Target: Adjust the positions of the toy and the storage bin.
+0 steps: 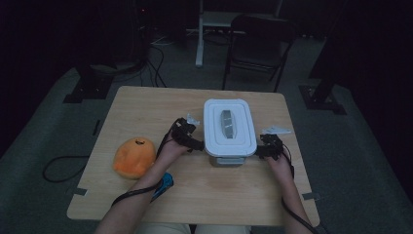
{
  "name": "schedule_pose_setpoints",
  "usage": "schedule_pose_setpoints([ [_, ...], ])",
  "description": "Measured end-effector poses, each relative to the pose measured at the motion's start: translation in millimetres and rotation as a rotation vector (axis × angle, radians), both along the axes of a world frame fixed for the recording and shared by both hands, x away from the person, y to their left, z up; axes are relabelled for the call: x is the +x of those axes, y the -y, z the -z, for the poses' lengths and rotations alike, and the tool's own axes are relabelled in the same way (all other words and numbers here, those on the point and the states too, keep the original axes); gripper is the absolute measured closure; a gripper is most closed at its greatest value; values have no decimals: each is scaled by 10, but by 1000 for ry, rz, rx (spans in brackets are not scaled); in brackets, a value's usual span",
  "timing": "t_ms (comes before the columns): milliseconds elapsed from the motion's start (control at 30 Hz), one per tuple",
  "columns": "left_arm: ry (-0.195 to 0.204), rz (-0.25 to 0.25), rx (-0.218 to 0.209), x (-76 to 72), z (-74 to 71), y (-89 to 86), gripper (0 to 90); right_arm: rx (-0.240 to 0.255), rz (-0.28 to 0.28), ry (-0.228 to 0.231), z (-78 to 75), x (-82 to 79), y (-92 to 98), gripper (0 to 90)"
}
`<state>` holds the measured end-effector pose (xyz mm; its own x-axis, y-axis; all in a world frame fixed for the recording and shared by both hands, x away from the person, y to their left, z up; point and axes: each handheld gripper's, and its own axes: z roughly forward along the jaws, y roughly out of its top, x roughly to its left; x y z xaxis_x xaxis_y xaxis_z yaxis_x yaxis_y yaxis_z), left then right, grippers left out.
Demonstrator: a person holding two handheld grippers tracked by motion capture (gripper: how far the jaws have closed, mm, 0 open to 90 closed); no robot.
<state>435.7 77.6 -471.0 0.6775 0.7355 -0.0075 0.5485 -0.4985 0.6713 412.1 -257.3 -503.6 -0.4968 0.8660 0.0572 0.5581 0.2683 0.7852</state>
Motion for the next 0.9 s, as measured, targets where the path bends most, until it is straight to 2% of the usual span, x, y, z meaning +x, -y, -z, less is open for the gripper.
schedule_pose_setpoints([
  [167, -7, 0, -16, -16, 8, -76, 44, 3, -14, -5, 20, -1, -57, 227],
  [267, -17, -12, -39, 29, 29, -113, 40, 0, -16, -7, 32, 10, -54, 196],
  [333, -16, -28, -38, 81, 39, -129, 29, -7, -12, -15, 52, 38, -43, 187],
  [400, -6, -45, -24, 142, 44, -145, 29, -24, 9, -20, 84, 85, -20, 187],
  [433, -6, -51, -14, 177, 49, -154, 29, -15, 18, -29, 96, 114, 2, 187],
  [633, -11, -75, -23, 322, 50, -185, 29, -7, 77, -21, 59, 278, 63, 187],
  [733, -6, -83, -26, 374, 47, -179, 29, -19, 73, -10, 17, 353, 15, 185],
  [867, -3, -68, -26, 394, 30, -137, 29, 11, 37, -12, -27, 423, -72, 183],
  [900, -5, -65, -28, 391, 27, -121, 29, 2, 31, -3, -31, 428, -94, 189],
])
